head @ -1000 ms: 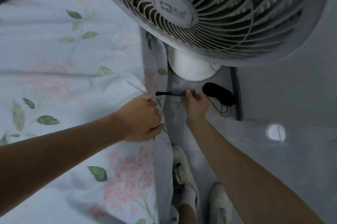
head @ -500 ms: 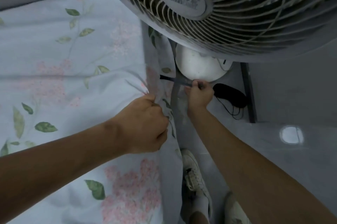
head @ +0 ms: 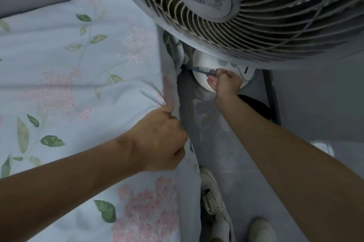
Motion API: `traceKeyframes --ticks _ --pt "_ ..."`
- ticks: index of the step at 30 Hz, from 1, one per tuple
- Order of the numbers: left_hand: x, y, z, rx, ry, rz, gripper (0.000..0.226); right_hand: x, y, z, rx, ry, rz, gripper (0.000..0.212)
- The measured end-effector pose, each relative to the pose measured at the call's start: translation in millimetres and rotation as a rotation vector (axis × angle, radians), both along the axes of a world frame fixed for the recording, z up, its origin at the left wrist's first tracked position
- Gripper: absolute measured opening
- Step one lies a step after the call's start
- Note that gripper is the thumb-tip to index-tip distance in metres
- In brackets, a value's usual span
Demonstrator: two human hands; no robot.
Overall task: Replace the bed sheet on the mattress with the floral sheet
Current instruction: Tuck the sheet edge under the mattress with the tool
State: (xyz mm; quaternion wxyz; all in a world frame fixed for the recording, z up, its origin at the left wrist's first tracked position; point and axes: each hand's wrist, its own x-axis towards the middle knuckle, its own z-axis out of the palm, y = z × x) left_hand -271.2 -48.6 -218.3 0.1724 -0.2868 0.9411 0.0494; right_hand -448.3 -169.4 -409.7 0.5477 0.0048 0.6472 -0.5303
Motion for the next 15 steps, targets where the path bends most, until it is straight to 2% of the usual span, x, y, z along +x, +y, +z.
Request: traceKeyframes --ticks 2,7,9,11,13,15 --pt "-1.1 0.4 0.2 -0.003 -0.008 0.019 0.037 23.3 -19.6 2.9 -0.053 -0.070 0.031 0.005" --pt "-2.2 1.4 4.0 -0.018 0.012 0.039 0.037 90.9 -52.2 -2.7 0.002 0.105 0.356 0.015" --pt "-1.2 1.5 3.0 0.017 -0.025 0.048 0.037 72.2 -49.6 -9.2 0.028 0.103 0.356 0.010" --pt "0.7 0.0 -0.2 -0.007 -0.024 0.046 0.036 34.3 -30.5 -9.5 0.029 0.064 0.244 0.008" --pt "-0.7 -0.8 -3.4 0.001 -0.049 0.060 0.036 -5.2 6.1 -4.0 0.012 0.068 0.159 0.008" --pt "-1.0 1.8 -12.9 0.026 -0.113 0.065 0.039 -34.1 63.9 5.8 0.038 0.091 0.192 0.011"
